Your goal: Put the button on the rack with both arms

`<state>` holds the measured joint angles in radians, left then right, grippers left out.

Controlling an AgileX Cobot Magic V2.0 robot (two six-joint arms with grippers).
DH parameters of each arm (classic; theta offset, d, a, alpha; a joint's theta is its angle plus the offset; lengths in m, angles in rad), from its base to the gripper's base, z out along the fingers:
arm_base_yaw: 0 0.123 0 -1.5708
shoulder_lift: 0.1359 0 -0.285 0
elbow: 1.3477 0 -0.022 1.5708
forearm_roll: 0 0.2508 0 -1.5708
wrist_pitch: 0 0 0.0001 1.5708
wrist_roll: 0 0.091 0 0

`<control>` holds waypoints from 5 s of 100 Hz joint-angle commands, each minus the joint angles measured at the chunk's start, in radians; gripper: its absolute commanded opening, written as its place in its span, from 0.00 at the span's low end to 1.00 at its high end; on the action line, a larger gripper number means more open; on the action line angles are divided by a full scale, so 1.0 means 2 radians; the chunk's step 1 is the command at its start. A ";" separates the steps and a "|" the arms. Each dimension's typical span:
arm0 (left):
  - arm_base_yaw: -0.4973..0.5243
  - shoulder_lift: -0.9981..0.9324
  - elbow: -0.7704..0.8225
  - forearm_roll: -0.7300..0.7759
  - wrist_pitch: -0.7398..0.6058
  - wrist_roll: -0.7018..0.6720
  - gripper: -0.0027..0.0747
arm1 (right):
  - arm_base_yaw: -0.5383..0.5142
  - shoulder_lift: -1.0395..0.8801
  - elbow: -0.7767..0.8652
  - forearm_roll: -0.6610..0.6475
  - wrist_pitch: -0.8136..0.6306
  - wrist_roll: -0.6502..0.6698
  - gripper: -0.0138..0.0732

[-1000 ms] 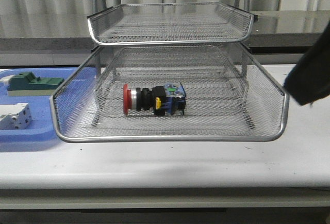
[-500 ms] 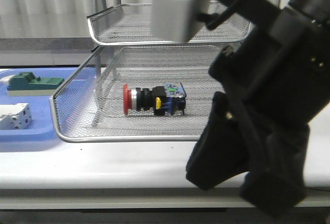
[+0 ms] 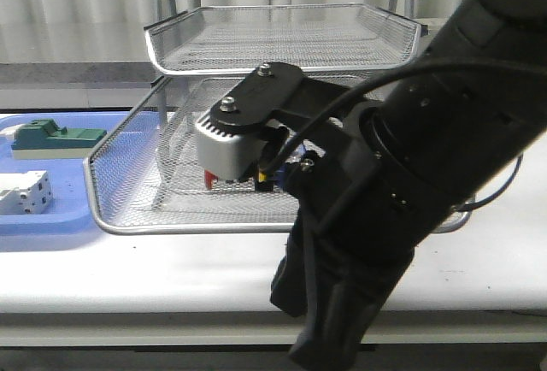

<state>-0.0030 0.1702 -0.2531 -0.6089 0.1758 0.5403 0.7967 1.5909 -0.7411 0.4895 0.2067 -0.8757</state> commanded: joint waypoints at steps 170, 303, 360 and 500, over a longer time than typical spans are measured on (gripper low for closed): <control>0.002 0.005 -0.013 -0.006 -0.036 -0.005 0.01 | -0.289 -0.245 -0.119 -0.151 0.182 0.264 0.09; 0.002 0.005 -0.013 -0.006 -0.036 -0.005 0.01 | -0.335 -0.617 0.109 -0.224 0.198 0.365 0.09; 0.002 0.005 -0.013 -0.006 -0.036 -0.005 0.01 | -0.335 -0.749 0.258 -0.229 0.041 0.372 0.09; 0.002 0.005 -0.013 -0.006 -0.036 -0.005 0.01 | -0.336 -0.809 0.384 -0.239 -0.080 0.414 0.09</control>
<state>-0.0030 0.1702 -0.2525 -0.6089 0.1758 0.5403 0.1338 -0.0106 0.0256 0.0245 0.1362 -0.0472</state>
